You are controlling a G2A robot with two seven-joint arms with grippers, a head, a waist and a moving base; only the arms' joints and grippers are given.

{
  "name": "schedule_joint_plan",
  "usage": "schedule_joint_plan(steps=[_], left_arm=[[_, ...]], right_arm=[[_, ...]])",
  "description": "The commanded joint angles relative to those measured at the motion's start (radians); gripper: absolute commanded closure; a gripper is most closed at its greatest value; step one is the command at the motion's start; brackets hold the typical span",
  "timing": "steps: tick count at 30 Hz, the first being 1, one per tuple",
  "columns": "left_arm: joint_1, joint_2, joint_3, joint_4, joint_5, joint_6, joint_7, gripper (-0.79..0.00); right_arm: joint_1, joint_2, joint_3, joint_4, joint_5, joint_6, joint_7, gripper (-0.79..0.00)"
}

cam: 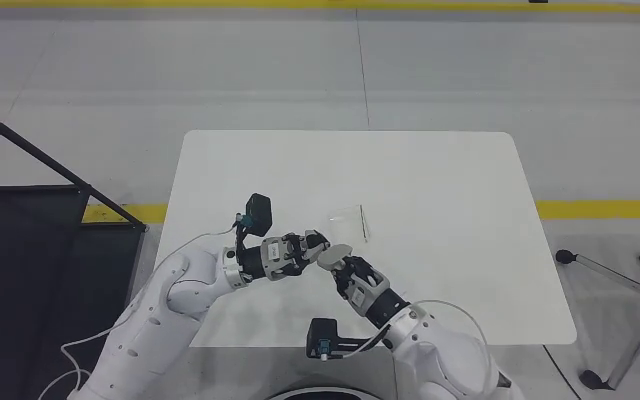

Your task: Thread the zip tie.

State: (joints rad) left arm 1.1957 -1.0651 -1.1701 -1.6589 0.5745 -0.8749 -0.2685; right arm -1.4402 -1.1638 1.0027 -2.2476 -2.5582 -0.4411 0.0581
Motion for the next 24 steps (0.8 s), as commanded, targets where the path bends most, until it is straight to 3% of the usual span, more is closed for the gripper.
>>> schedule_joint_plan(steps=[1, 12, 24], left_arm=[[0.002, 0.000, -0.001, -0.001, 0.003, 0.000, 0.005, 0.000], [0.006, -0.001, -0.004, 0.000, 0.005, 0.002, 0.025, 0.000], [0.003, -0.001, -0.004, 0.002, 0.007, -0.006, 0.023, 0.000]], right_arm=[[0.003, 0.000, -0.001, 0.001, 0.002, -0.012, -0.002, 0.000], [0.028, -0.002, -0.017, 0.014, -0.001, -0.072, -0.030, 0.000], [0.006, -0.006, 0.007, 0.010, 0.022, 0.004, 0.017, 0.000]])
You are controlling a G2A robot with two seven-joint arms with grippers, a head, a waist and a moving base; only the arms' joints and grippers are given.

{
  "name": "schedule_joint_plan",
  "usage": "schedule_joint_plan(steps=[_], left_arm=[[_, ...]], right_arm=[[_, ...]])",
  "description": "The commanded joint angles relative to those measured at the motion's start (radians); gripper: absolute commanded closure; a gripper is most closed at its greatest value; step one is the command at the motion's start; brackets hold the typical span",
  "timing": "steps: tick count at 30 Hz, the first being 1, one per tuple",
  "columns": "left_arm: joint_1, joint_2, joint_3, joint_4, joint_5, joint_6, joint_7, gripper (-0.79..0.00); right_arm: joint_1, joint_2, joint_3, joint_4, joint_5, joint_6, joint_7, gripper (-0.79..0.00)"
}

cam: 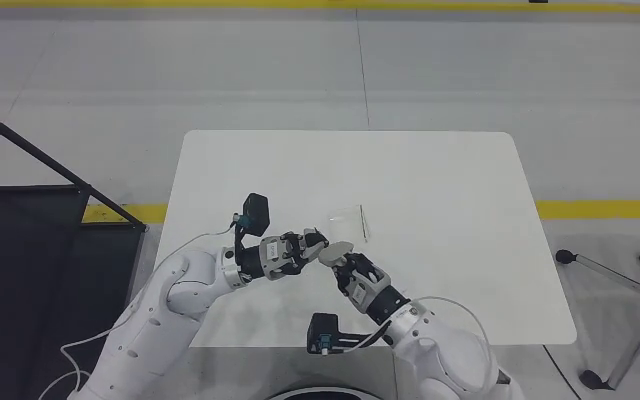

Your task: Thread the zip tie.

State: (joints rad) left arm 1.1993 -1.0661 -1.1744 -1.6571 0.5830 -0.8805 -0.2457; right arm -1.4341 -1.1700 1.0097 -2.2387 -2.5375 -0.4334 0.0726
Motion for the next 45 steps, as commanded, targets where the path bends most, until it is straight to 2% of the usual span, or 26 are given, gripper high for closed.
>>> schedule_joint_plan(steps=[1, 6, 7, 8, 9, 11, 13, 14, 15, 17, 18, 21, 23, 26, 28, 40, 42, 45], left_arm=[[0.000, 0.000, 0.000, 0.000, -0.002, -0.001, 0.001, 0.000], [0.000, 0.000, -0.002, -0.003, -0.004, 0.003, 0.004, 0.000], [0.001, 0.000, -0.004, -0.003, -0.006, 0.004, 0.006, 0.000], [0.001, 0.000, -0.005, -0.003, -0.009, 0.005, 0.007, 0.000], [0.002, 0.000, -0.006, -0.003, -0.012, 0.006, 0.008, 0.000], [0.002, 0.000, -0.008, -0.003, -0.021, 0.011, 0.013, 0.000], [0.002, -0.001, -0.011, -0.002, -0.030, 0.014, 0.018, 0.000], [0.001, -0.001, -0.012, -0.002, -0.034, 0.014, 0.020, 0.000], [0.002, -0.001, -0.014, -0.001, -0.038, 0.015, 0.023, 0.000], [0.004, -0.001, -0.018, -0.001, -0.047, 0.016, 0.035, 0.000], [0.005, -0.002, -0.021, -0.001, -0.052, 0.019, 0.043, 0.000], [0.011, -0.003, -0.026, -0.005, -0.049, 0.023, 0.061, 0.000], [0.014, -0.004, -0.028, -0.005, -0.052, 0.021, 0.076, 0.000], [0.015, -0.006, -0.032, -0.001, -0.052, 0.019, 0.098, 0.000], [0.017, -0.008, -0.032, 0.002, -0.060, 0.022, 0.114, 0.000], [0.017, -0.008, -0.032, 0.002, -0.060, 0.022, 0.114, 0.000], [0.017, -0.008, -0.032, 0.002, -0.060, 0.022, 0.114, 0.000], [0.021, -0.008, -0.031, -0.002, -0.061, 0.030, 0.115, 0.000]], right_arm=[[0.001, -0.001, 0.000, 0.001, 0.003, -0.006, 0.004, 0.000], [0.011, -0.003, -0.001, 0.004, 0.022, -0.027, -0.006, 0.000], [0.013, -0.003, 0.000, 0.003, 0.025, -0.029, -0.008, -0.062], [0.012, -0.003, 0.001, 0.001, 0.029, -0.029, -0.010, -0.234], [0.011, -0.003, 0.003, 0.000, 0.031, -0.026, -0.014, -0.299], [0.003, -0.002, 0.008, -0.003, 0.037, -0.016, -0.025, -0.366], [-0.009, 0.000, 0.018, -0.007, 0.046, -0.005, -0.039, -0.560], [-0.017, 0.001, 0.025, -0.009, 0.052, 0.002, -0.048, -0.610], [-0.025, 0.002, 0.034, -0.010, 0.058, 0.009, -0.057, -0.625], [-0.045, 0.005, 0.054, -0.012, 0.083, 0.031, -0.085, -0.760], [-0.056, 0.007, 0.066, -0.011, 0.101, 0.042, -0.105, -0.785], [-0.096, 0.012, 0.113, -0.005, 0.205, 0.072, -0.193, -0.785], [-0.123, 0.014, 0.155, 0.011, 0.329, 0.077, -0.273, -0.785], [-0.143, 0.018, 0.229, 0.062, 0.568, 0.014, -0.382, -0.785], [-0.134, 0.021, 0.279, 0.113, 0.735, -0.081, -0.394, -0.785], [-0.131, 0.021, 0.287, 0.121, 0.759, -0.096, -0.388, -0.785], [-0.127, 0.021, 0.271, 0.131, 0.747, -0.107, -0.355, -0.785], [-0.090, 0.013, 0.238, 0.196, 0.865, -0.131, -0.284, -0.785]])
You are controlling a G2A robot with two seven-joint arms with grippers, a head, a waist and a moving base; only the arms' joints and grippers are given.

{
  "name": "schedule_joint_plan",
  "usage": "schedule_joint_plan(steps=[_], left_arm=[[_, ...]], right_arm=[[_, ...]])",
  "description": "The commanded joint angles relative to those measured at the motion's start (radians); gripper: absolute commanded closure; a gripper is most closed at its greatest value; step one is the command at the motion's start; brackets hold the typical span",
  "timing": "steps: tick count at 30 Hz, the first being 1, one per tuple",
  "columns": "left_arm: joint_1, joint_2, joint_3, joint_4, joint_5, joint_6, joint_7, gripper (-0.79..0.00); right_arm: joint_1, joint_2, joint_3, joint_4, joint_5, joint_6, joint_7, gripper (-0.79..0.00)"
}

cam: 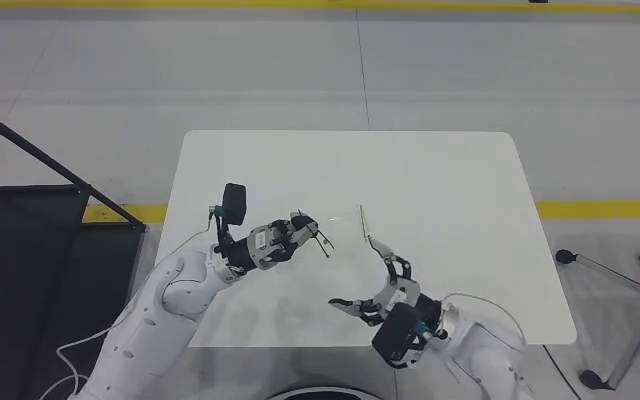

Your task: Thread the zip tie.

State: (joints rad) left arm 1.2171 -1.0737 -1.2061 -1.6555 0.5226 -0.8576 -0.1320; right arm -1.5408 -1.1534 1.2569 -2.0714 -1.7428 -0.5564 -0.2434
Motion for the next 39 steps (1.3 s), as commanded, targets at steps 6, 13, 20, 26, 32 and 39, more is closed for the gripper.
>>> schedule_joint_plan(steps=[6, 13, 20, 26, 32, 39], left_arm=[[0.016, -0.003, 0.001, -0.021, 0.026, 0.022, 0.014, 0.000], [0.019, -0.006, -0.001, -0.019, 0.054, 0.004, 0.034, 0.000], [0.021, -0.008, -0.002, -0.016, 0.071, -0.006, 0.040, 0.000], [0.022, -0.010, -0.003, -0.013, 0.077, -0.011, 0.043, 0.000], [0.023, -0.011, -0.004, -0.011, 0.079, -0.010, 0.043, 0.000], [0.024, -0.013, -0.005, -0.010, 0.079, -0.013, 0.044, 0.000]], right_arm=[[0.153, -0.017, -0.039, 0.170, 0.431, -0.143, 0.179, -0.785], [0.252, -0.025, -0.064, 0.252, 0.656, -0.173, 0.324, -0.646], [0.307, -0.029, -0.095, 0.288, 0.739, -0.171, 0.402, -0.437], [0.320, -0.029, -0.105, 0.295, 0.749, -0.173, 0.409, -0.206], [0.322, -0.028, -0.105, 0.299, 0.751, -0.180, 0.402, 0.000], [0.323, -0.025, -0.104, 0.302, 0.755, -0.191, 0.397, 0.000]])
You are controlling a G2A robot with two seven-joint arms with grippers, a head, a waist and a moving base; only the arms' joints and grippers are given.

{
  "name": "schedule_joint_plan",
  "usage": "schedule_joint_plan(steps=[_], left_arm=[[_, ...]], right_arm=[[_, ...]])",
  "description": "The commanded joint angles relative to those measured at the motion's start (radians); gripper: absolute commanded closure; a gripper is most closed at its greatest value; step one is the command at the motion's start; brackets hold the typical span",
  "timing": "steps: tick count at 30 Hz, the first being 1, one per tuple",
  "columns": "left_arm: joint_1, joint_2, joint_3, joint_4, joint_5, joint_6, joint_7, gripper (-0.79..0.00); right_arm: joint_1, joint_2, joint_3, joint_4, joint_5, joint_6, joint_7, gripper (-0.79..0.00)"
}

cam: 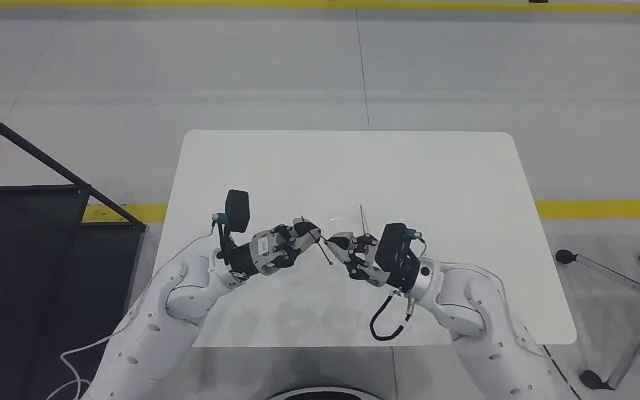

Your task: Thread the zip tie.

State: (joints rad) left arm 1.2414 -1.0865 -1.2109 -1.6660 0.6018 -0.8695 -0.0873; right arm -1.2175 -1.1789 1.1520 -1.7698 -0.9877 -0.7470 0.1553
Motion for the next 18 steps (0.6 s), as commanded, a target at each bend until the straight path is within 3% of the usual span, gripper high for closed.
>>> schedule_joint_plan(steps=[1, 3, 8, 13, 18], left_arm=[[0.000, 0.000, 0.000, 0.001, 0.000, -0.001, 0.000, 0.000], [0.000, -0.001, 0.002, 0.002, -0.004, -0.002, -0.005, -0.299], [-0.003, -0.001, 0.003, 0.006, -0.020, -0.007, -0.024, -0.529], [-0.005, 0.003, -0.003, 0.012, -0.036, -0.027, -0.066, -0.708], [0.006, 0.010, -0.022, 0.031, -0.095, -0.070, -0.091, -0.720]], right_arm=[[-0.001, 0.001, 0.003, 0.000, 0.001, -0.001, -0.005, 0.000], [-0.003, 0.001, 0.005, 0.000, 0.002, 0.000, -0.015, 0.000], [-0.009, 0.003, 0.013, 0.001, 0.002, -0.004, -0.038, 0.000], [-0.011, 0.005, 0.021, 0.006, 0.008, -0.005, -0.057, 0.000], [-0.015, 0.009, 0.039, 0.013, 0.031, -0.028, -0.069, 0.000]])
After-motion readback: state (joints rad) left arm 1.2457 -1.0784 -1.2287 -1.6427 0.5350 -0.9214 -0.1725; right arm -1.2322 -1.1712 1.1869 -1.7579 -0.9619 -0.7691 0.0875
